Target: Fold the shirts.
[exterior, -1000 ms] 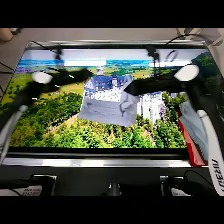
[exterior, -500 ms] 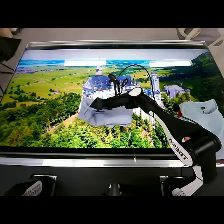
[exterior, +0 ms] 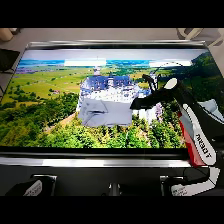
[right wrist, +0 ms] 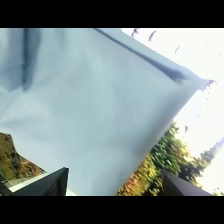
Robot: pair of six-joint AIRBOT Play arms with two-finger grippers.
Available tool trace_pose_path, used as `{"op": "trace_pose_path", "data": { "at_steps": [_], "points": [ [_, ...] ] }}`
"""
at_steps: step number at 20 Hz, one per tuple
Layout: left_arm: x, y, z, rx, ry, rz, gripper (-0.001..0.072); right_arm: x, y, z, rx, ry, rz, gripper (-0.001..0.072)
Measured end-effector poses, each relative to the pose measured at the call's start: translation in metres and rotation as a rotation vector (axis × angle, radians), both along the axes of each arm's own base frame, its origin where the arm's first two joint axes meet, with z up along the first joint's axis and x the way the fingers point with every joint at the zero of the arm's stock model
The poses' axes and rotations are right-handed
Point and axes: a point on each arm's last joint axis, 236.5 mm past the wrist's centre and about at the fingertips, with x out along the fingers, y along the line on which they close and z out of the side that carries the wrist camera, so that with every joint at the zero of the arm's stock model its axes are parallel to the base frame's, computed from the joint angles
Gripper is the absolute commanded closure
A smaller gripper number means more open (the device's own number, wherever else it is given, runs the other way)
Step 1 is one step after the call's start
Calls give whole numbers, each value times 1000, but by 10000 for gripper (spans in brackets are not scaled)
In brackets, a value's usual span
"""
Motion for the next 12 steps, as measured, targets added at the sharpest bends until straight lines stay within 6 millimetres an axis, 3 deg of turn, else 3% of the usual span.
{"op": "trace_pose_path", "data": {
  "at_steps": [2,4,5,6,7,10,12],
  "points": [
    [-1,-1,-9,-4,20,-4,684,-11,-3,-19,-19,59,-17,107],
    [-1,-1,-13,-5,30,-4,683,-19,9,-34,-8,92,-15,115],
    [-1,-1,-14,-8,33,-5,683,-18,20,-38,12,85,-10,202],
    [-1,-2,-15,-12,35,-7,684,-18,32,-39,33,74,-4,545],
    [-1,-3,-15,-17,36,-10,683,-16,41,-40,47,59,0,693],
    [-2,-9,-16,-25,39,-24,683,2,52,-24,90,-24,0,692],
    [-2,-10,-16,-26,40,-26,683,20,42,15,127,-119,25,691]
  ]
}}
